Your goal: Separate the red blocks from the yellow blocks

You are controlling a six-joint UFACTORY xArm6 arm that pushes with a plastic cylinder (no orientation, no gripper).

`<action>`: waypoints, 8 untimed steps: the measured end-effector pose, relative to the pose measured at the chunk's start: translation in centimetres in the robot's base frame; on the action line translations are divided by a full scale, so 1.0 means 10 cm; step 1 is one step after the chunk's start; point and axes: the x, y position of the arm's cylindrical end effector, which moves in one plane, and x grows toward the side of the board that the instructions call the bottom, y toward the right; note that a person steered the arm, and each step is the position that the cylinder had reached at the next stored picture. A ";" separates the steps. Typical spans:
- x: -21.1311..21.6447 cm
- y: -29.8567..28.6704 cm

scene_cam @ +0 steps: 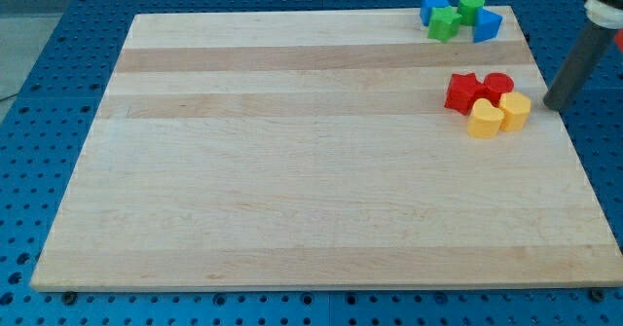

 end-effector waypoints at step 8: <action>0.07 -1.30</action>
